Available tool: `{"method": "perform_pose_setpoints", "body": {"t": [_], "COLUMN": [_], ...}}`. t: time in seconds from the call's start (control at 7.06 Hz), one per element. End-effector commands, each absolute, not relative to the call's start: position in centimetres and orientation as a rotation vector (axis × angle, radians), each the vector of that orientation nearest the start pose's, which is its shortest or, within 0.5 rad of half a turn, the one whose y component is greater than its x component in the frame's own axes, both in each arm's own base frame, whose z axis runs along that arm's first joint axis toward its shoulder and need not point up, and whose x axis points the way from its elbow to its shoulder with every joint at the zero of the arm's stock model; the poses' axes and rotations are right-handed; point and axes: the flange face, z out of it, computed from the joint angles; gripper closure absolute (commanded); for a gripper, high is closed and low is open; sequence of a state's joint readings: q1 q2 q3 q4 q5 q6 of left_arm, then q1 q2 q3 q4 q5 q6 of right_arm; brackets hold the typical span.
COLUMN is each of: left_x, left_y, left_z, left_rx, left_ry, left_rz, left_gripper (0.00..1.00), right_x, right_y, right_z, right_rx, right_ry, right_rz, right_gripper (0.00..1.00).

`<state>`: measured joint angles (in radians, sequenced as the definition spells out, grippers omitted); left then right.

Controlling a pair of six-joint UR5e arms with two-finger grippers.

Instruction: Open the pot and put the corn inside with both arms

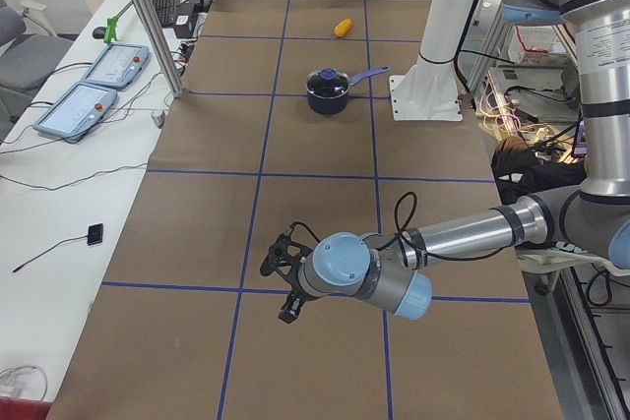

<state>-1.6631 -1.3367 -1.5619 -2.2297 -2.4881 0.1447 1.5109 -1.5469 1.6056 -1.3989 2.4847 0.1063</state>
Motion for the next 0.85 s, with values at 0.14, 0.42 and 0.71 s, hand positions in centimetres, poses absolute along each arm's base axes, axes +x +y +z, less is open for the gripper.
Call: {"method": "perform_pose_setpoints", "body": {"t": [0.14, 0.42, 0.71], "left_x": [-6.2, -2.3, 2.5], "left_y": [-43.3, -45.3, -46.3], "left_z": [65.2, 61.3, 56.5], "left_rx": [0.451, 0.397, 0.354], "left_ry": [0.9, 0.956, 1.008], "left_rz": [0.181, 0.126, 0.108], "left_gripper": [0.0, 0.0, 0.0], "right_x": [-2.6, -5.6, -10.9], "right_y": [-50.7, -49.7, -48.9], "right_z": [55.8, 54.0, 50.8], "right_rx": [0.16, 0.158, 0.199], "right_ry": [-0.967, -0.985, -0.994], "right_rz": [-0.18, -0.243, -0.385], "right_gripper": [0.0, 0.0, 0.0]}}
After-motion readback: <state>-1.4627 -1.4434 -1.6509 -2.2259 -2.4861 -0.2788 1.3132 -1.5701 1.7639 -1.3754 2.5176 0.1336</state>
